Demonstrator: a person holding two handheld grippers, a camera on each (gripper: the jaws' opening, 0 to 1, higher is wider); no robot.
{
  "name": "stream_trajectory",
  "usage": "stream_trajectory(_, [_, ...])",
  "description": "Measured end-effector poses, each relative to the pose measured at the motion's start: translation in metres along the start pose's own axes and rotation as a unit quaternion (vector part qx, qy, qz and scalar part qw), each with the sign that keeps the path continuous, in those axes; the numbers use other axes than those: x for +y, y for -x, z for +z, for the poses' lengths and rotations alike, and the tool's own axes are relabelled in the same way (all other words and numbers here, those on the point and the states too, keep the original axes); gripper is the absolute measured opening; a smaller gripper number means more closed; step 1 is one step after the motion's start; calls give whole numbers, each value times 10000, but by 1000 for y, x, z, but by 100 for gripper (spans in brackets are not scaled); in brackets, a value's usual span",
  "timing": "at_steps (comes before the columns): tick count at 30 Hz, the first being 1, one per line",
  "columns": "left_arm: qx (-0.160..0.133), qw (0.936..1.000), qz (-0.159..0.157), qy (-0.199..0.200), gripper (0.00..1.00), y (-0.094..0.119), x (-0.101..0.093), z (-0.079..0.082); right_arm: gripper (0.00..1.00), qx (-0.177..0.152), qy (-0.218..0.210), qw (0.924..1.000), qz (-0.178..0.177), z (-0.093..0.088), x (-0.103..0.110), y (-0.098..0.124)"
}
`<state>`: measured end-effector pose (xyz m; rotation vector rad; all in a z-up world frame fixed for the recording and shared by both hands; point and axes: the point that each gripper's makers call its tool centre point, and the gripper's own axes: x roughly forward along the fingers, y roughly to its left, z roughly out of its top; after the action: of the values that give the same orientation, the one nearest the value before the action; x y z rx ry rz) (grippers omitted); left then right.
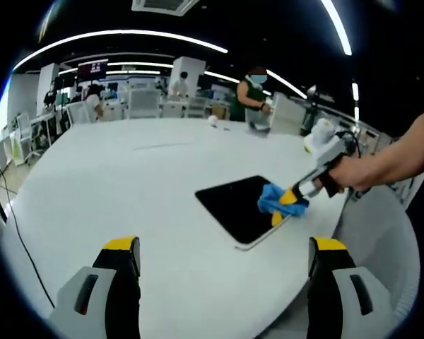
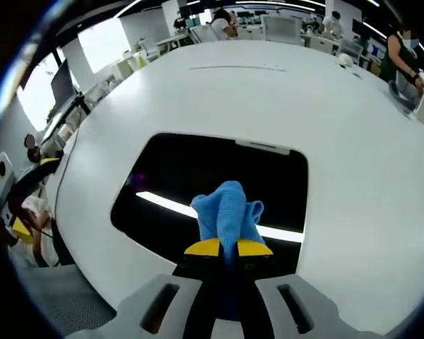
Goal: Wipe the mirror surface with the cleaning cloth until all visible marks leave the cleaned area.
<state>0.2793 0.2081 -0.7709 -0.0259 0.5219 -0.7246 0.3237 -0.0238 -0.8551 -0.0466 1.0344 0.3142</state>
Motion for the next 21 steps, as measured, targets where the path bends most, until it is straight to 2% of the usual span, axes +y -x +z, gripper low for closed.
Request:
stream_trajectory(3, [-15,10000,0,8,100,0,0,1,1,6,-44,10000,65,0,4,-1])
stream_trajectory(7, [-18,10000,7,16,100,2,1,2,1,24,147,9999,76,1,13,-3])
stream_trajectory(12, [0,10000,-7,-46,100,4,1,1,1,98,75,9997,216,3,18,-4])
stream_trajectory(21, [-55,10000,25,46,100,5,1,2,1,132,292,9986,423,5,45,-8])
